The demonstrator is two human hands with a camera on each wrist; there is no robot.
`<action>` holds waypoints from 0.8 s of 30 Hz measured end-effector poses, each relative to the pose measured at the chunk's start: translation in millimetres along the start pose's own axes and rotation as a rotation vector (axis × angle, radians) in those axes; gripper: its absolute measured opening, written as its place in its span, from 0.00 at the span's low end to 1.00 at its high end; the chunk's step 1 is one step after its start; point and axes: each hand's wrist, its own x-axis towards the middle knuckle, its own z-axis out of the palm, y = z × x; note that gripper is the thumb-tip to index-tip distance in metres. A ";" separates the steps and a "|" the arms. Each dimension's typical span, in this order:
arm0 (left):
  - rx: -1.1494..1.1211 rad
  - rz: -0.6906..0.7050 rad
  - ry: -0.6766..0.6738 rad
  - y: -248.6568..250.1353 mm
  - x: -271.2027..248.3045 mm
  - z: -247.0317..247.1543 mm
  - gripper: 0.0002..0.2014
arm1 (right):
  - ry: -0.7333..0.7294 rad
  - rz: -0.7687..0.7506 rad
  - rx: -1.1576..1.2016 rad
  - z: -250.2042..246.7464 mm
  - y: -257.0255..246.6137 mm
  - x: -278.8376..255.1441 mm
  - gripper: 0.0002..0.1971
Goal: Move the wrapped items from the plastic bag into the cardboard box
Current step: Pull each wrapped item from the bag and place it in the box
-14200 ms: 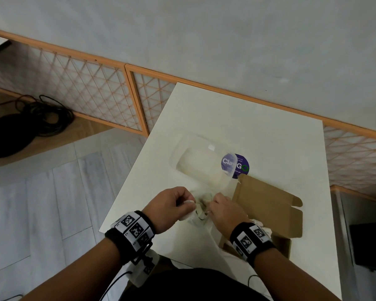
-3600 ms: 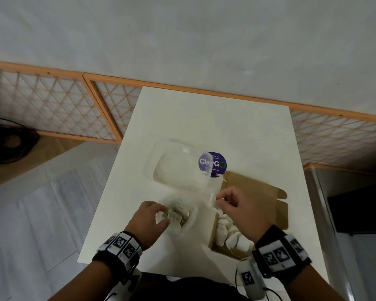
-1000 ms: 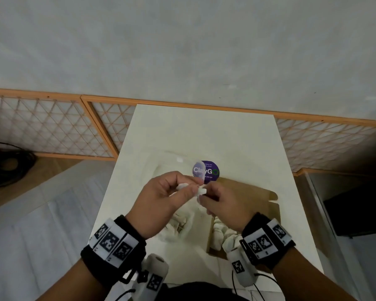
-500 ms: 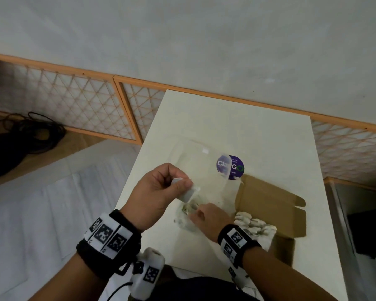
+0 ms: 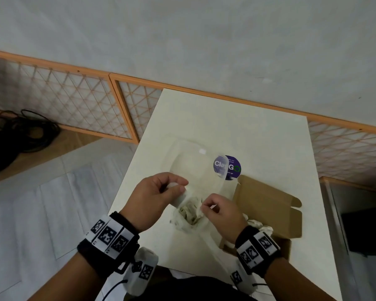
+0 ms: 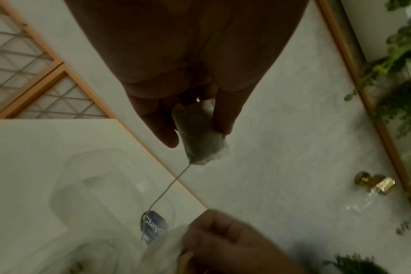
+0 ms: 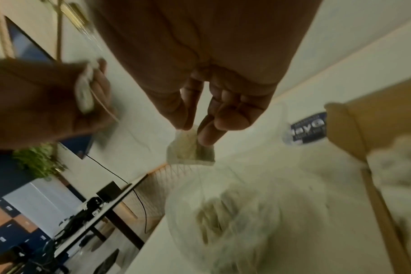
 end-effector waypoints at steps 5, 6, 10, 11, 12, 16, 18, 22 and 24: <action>0.208 0.051 -0.114 1.1 0.6 9.0 0.11 | 0.003 -0.092 0.162 -46.6 -32.5 -19.8 0.08; 0.210 0.056 -0.162 3.3 0.1 12.4 0.11 | 0.012 -0.101 0.193 -54.7 -39.2 -23.5 0.08; 0.148 0.145 -0.375 20.3 -3.6 28.6 0.07 | -0.062 -0.191 0.223 -86.3 -64.2 -39.9 0.08; 0.136 0.170 -0.435 26.6 -3.9 33.3 0.06 | -0.099 -0.215 0.207 -94.2 -70.5 -44.7 0.07; 0.122 0.195 -0.493 32.7 -3.8 37.8 0.05 | -0.129 -0.237 0.182 -101.8 -76.9 -49.8 0.07; 0.122 0.230 -0.606 47.9 -1.4 50.9 0.04 | -0.084 -0.270 0.104 -124.1 -93.7 -66.4 0.08; 0.170 0.208 -0.584 51.7 0.5 53.8 0.04 | -0.015 -0.250 0.089 -133.1 -97.2 -72.3 0.06; 0.163 0.239 -0.555 56.8 2.3 59.9 0.03 | 0.067 -0.239 0.252 -146.9 -99.8 -77.1 0.04; 0.129 0.247 -0.534 58.2 2.8 63.5 0.03 | 0.102 -0.245 0.395 -152.5 -102.8 -76.5 0.06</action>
